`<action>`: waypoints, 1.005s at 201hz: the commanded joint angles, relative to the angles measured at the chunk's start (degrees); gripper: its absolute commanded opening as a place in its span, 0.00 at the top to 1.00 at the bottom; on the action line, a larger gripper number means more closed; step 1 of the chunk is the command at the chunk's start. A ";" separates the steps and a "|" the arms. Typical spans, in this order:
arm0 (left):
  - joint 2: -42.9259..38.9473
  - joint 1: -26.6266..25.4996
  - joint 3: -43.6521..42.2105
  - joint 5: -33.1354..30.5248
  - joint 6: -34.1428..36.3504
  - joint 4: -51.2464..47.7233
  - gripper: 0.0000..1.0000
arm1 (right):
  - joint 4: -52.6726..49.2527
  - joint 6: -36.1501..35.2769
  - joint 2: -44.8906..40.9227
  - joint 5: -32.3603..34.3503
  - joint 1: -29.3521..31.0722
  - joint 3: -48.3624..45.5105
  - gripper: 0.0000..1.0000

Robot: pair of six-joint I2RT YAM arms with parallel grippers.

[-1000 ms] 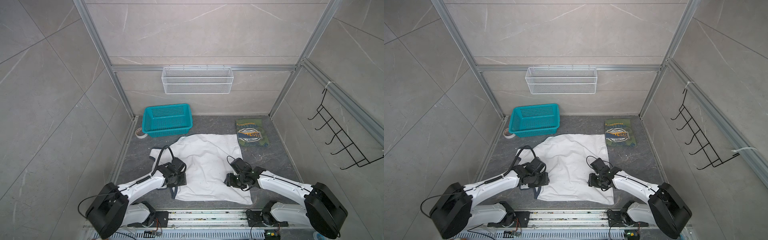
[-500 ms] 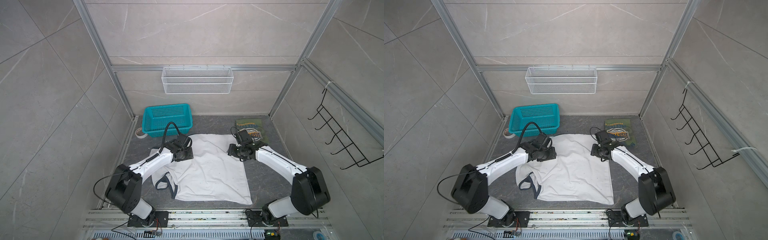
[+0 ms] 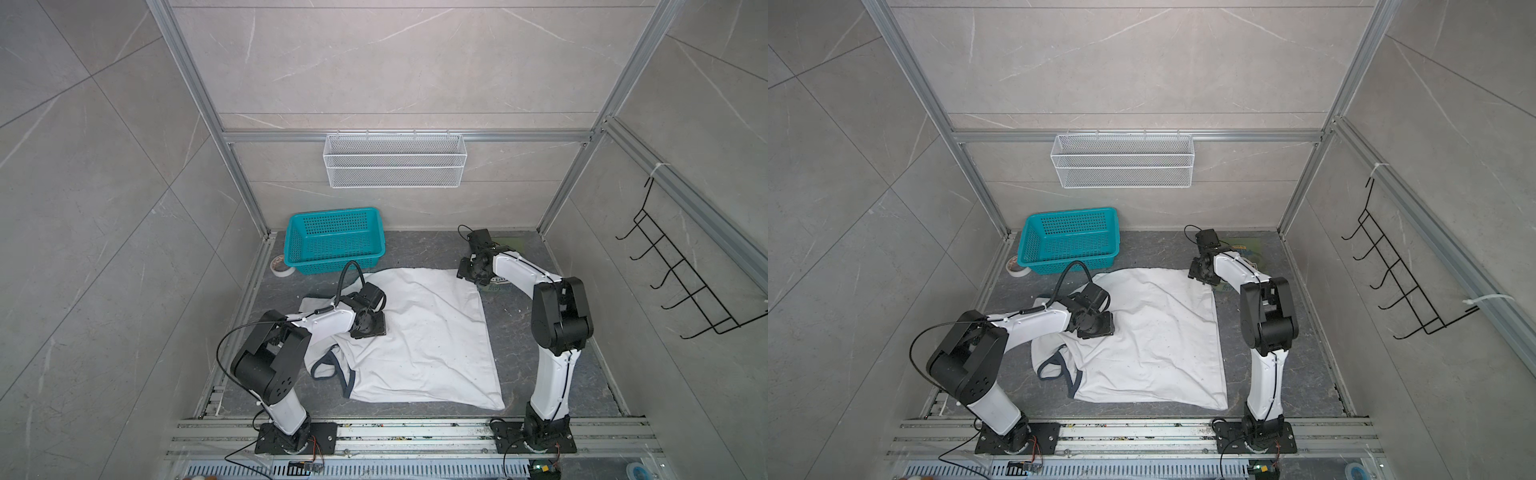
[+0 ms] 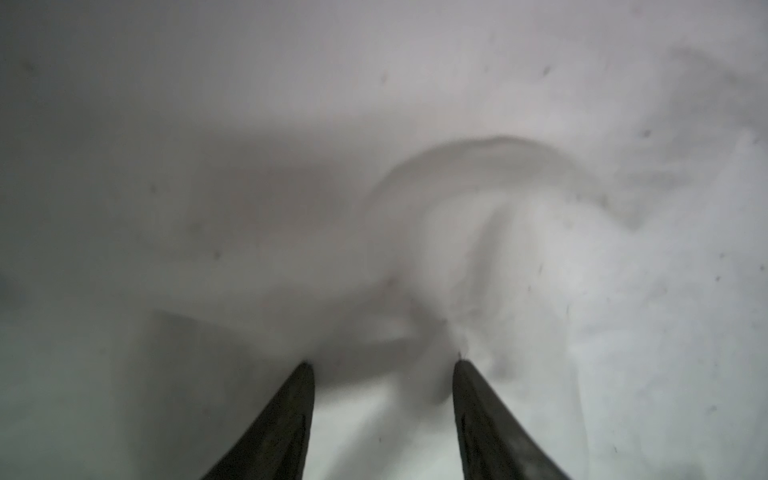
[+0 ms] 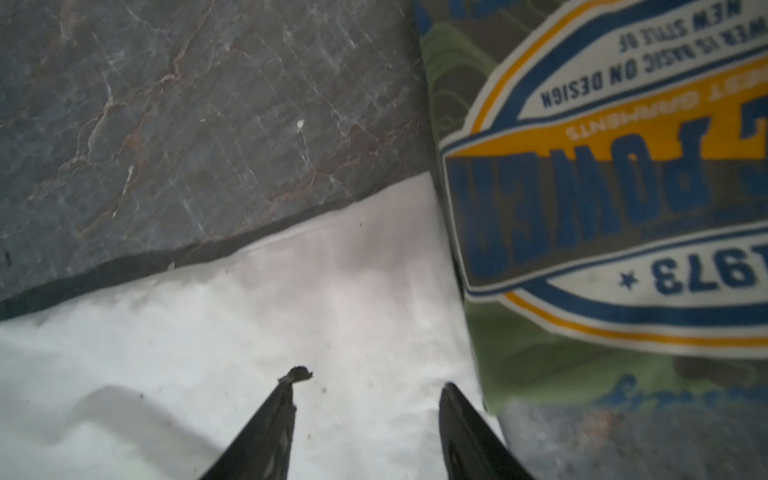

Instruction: Fold and stack the tank tops

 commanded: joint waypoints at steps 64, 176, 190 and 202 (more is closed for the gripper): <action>-17.99 -0.06 -18.03 -5.05 -5.62 -2.88 0.43 | -6.96 -1.05 9.30 0.21 -0.84 11.89 0.40; -23.11 0.29 -20.70 -7.09 -7.13 -5.70 0.42 | -13.78 -1.53 20.95 -1.65 -0.83 26.34 0.45; -23.06 0.29 -20.52 -7.09 -7.08 -5.74 0.42 | -13.58 -1.41 20.94 -1.83 -0.83 25.84 0.49; -22.96 0.29 -20.35 -6.90 -7.09 -5.82 0.42 | -13.40 -1.51 20.59 -1.45 -0.81 25.36 0.56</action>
